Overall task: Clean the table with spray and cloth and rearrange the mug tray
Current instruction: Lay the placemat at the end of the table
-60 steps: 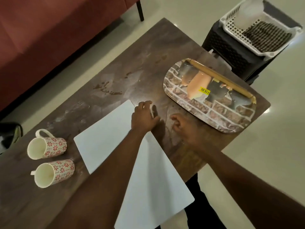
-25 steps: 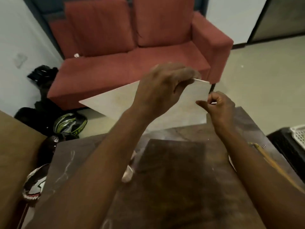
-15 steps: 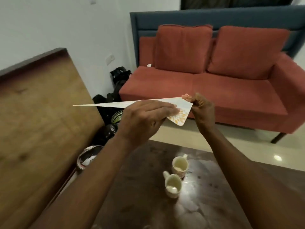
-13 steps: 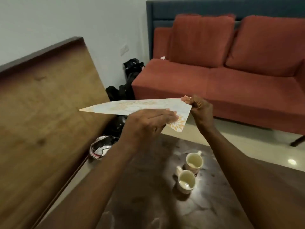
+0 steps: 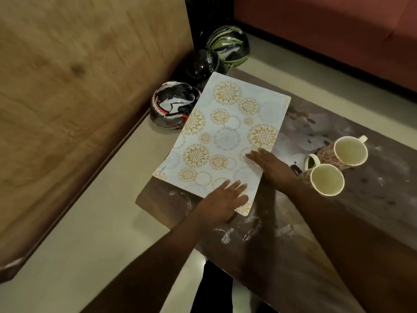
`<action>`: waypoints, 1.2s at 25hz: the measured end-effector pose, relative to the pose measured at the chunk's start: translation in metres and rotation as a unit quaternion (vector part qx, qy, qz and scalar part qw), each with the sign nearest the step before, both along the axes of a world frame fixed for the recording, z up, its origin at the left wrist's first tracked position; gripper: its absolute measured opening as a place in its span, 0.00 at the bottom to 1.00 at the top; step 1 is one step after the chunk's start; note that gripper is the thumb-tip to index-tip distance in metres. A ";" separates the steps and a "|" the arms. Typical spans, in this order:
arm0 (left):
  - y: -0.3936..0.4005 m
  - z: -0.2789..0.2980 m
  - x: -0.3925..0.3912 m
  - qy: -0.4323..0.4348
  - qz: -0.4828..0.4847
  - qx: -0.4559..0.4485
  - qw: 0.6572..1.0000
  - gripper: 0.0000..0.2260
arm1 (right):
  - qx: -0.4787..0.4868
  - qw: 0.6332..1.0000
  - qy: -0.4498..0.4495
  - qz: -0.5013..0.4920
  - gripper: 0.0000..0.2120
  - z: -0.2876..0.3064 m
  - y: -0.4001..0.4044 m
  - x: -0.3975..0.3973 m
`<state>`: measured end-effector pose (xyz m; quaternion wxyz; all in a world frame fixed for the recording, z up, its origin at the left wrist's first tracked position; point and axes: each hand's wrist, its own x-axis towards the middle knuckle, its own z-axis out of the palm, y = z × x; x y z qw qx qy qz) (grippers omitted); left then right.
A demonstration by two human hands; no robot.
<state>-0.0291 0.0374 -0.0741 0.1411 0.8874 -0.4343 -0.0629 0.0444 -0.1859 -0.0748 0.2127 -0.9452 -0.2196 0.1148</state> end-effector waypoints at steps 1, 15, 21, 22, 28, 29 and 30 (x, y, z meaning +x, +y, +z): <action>-0.001 -0.011 -0.008 0.007 -0.006 0.006 1.000 0.23 | -0.027 1.000 -0.004 0.010 0.25 -0.005 0.003 -0.005; 0.027 -0.029 -0.027 0.166 -0.003 -0.001 0.986 0.28 | -0.135 0.988 0.017 -0.070 0.28 -0.056 0.058 -0.067; 0.016 -0.054 0.036 0.012 0.260 0.013 0.965 0.27 | -0.124 0.981 -0.008 -0.147 0.30 -0.059 0.055 -0.050; 0.013 -0.059 0.041 0.019 0.273 0.033 0.961 0.30 | -0.126 0.980 -0.011 -0.156 0.30 -0.061 0.054 -0.048; 0.011 -0.057 0.048 0.030 0.267 0.054 0.962 0.34 | -0.038 0.977 0.033 -0.208 0.32 -0.047 0.062 -0.046; 0.009 -0.046 0.054 0.037 0.287 0.029 0.957 0.34 | 0.004 0.974 0.039 -0.222 0.32 -0.032 0.065 -0.045; 0.004 -0.031 0.061 0.042 0.311 -0.011 0.949 0.33 | 0.044 0.970 0.019 -0.240 0.32 -0.016 0.065 -0.048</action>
